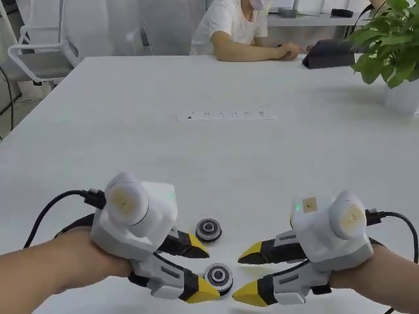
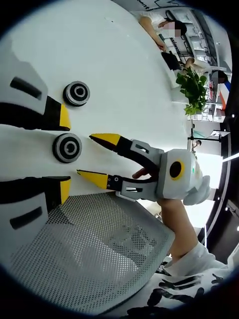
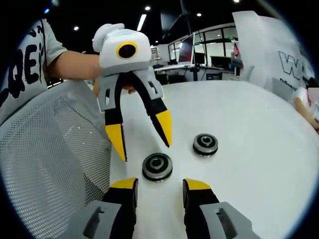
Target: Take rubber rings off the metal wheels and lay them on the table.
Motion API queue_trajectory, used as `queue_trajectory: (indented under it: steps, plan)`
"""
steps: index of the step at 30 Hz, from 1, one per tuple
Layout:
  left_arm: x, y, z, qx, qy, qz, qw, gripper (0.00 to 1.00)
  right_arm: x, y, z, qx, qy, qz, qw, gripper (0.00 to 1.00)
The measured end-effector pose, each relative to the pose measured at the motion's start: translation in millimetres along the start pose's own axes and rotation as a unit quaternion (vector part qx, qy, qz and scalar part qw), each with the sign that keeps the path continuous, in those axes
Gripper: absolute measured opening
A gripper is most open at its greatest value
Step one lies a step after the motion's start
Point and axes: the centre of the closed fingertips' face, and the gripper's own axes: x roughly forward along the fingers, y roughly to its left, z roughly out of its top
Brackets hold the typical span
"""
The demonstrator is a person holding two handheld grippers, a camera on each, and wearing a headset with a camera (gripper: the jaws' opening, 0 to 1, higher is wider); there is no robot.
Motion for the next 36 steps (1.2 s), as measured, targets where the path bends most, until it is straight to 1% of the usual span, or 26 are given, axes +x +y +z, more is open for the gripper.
queue_trajectory:
  steps: [5,7,13,17,19,22,26,30,32,35,36]
  plan:
    - [4.9,-1.3,-2.9,0.002,0.006,-0.003,1.0000,0.28,0.4,2.6,0.2,0.003,-0.002,0.006,1.0000,0.32]
    - [5.3,-1.0,-2.1,0.001,0.004,-0.002,1.0000,0.25,0.7,3.2,-0.2,0.003,-0.001,0.006,1.0000,0.32]
    - [8.1,0.8,-0.1,-0.007,-0.001,0.002,1.0000,0.22,1.5,4.6,-0.8,0.005,-0.001,0.009,0.9999,0.31]
    - [12.1,-2.0,-1.3,0.000,0.003,0.001,1.0000,0.18,2.0,4.7,-1.5,0.006,0.000,0.009,0.9999,0.32]
    - [13.3,-1.3,-4.2,0.001,0.010,0.006,0.9999,0.17,1.9,4.9,-1.8,0.005,0.001,0.009,0.9999,0.32]
    - [13.5,3.0,-3.3,-0.006,0.004,0.014,0.9999,0.15,1.7,4.9,-1.4,0.005,0.000,0.010,0.9999,0.32]
    - [13.3,6.2,-3.6,0.001,0.002,0.024,0.9997,0.11,1.9,4.7,-0.4,0.004,-0.001,0.009,0.9999,0.31]
    - [13.0,8.5,-3.3,-0.002,0.000,0.033,0.9994,0.08,1.8,4.2,0.8,0.002,-0.002,0.008,1.0000,0.30]
    - [13.1,8.5,-3.9,0.005,-0.002,0.037,0.9993,0.08,1.9,4.3,0.7,0.003,-0.001,0.009,1.0000,0.31]
    - [13.6,7.3,-4.0,0.039,0.000,0.044,0.9982,0.07,2.1,4.7,0.2,0.002,0.002,0.011,0.9999,0.31]
    - [13.8,6.6,-3.9,0.033,0.000,0.044,0.9985,0.07,2.3,4.7,0.4,0.002,0.002,0.011,0.9999,0.31]
